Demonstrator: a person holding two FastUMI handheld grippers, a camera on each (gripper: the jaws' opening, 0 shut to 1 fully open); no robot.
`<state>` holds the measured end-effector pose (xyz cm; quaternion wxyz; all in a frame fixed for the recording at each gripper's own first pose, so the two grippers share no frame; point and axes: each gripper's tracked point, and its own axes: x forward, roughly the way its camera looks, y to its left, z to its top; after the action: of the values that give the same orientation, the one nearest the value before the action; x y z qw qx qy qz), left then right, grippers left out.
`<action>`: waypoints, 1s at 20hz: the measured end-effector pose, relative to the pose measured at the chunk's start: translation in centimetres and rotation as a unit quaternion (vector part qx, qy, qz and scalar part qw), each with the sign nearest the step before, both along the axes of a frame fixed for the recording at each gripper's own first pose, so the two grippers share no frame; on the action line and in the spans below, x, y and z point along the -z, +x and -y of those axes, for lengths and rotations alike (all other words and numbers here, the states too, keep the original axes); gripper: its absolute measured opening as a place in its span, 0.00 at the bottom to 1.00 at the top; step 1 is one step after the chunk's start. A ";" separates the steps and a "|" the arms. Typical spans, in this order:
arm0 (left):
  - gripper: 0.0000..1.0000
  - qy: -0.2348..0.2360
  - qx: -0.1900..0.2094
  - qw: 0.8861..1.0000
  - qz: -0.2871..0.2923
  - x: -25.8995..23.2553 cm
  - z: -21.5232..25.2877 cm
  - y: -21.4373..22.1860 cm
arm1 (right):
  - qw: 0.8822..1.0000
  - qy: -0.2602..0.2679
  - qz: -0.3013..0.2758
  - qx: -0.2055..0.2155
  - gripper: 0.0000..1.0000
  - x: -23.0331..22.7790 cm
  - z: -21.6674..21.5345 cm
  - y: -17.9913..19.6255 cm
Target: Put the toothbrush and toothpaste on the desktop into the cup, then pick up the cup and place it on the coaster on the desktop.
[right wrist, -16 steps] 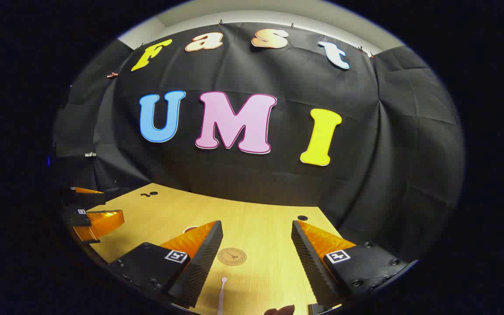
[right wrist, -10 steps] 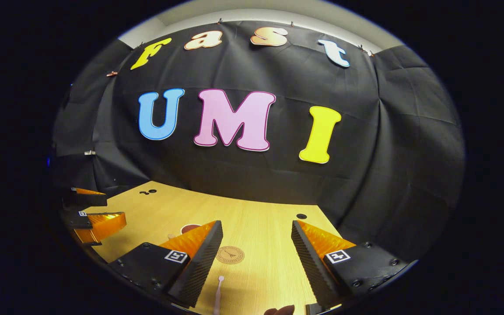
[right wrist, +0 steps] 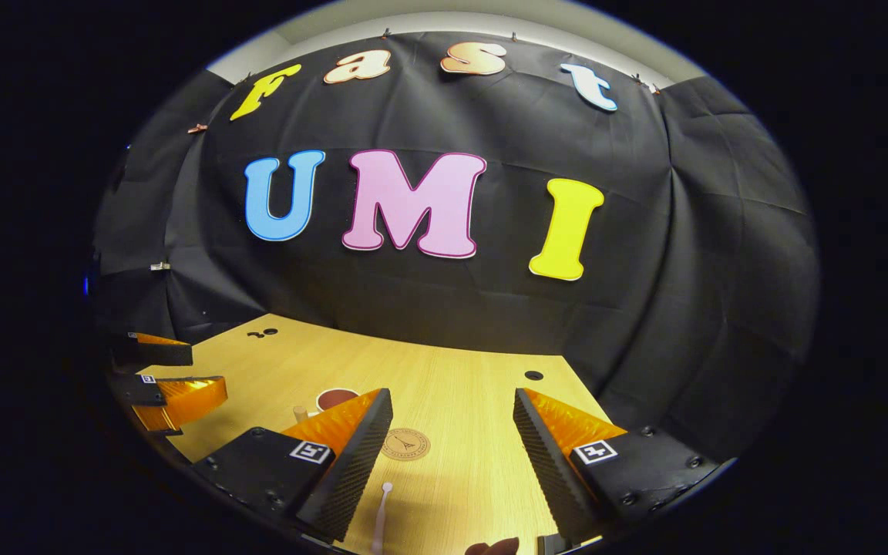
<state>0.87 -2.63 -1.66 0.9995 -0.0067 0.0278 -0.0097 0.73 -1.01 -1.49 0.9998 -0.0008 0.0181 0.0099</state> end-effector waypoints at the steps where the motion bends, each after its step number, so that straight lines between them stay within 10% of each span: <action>1: 0.97 -0.002 0.001 1.000 -0.006 0.2 0.2 0.1 | 1.000 0.000 -0.002 -0.001 0.97 0.2 0.0 0.0; 9: 0.97 -0.025 0.018 0.991 -0.133 7.7 2.4 1.3 | 1.000 0.001 -0.030 -0.005 0.97 2.3 1.1 -0.5; 20: 0.95 -0.071 -0.020 0.941 -0.330 20.3 2.9 4.2 | 0.996 -0.005 -0.084 -0.003 0.97 6.1 4.4 -1.2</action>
<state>5.03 -5.48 -21.99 0.9314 -0.0809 0.3548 0.0115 -0.43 -5.37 -7.60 0.9947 -0.0050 0.1022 0.0133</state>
